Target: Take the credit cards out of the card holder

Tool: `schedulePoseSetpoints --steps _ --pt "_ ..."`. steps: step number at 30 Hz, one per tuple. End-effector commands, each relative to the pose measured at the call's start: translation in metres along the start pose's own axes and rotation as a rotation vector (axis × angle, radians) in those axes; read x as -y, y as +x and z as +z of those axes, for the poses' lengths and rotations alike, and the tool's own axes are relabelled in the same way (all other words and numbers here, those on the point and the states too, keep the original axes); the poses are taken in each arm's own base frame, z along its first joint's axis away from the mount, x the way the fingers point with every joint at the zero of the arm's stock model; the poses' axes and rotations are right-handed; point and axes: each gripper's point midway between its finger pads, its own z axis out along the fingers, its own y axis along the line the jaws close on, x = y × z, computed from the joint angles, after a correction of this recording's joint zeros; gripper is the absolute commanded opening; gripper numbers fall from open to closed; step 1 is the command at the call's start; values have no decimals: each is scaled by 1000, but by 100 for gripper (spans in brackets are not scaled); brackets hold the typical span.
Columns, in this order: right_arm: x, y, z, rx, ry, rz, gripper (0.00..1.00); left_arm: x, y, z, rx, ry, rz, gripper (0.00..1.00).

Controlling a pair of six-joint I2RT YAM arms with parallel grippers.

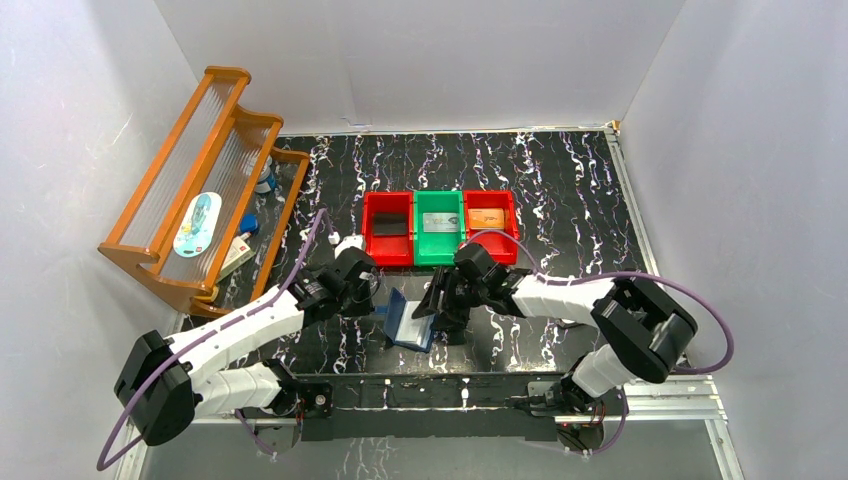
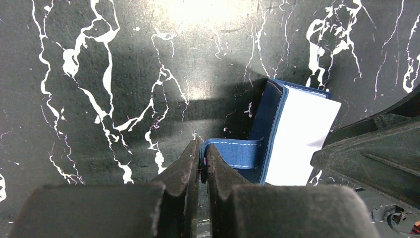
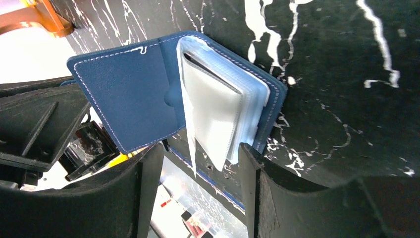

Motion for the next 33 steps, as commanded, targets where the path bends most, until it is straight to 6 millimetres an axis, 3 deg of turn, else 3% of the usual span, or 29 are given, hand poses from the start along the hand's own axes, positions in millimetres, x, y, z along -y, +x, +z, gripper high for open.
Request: schedulePoseSetpoints --steps 1,11,17,23,33 --pt "-33 2 2 -16 -70 -44 66 -10 7 -1 -11 -20 -2 0" --pt "-27 8 12 -48 -24 -21 67 -14 16 2 -35 -25 -11 0" --pt "-37 3 2 -13 -25 -63 71 -12 17 2 -45 -18 -4 0" --pt "-27 0 -7 31 23 -51 73 -11 19 2 -54 -12 6 0" --pt "-26 6 5 -31 9 -39 72 -14 26 5 -77 -14 11 0"
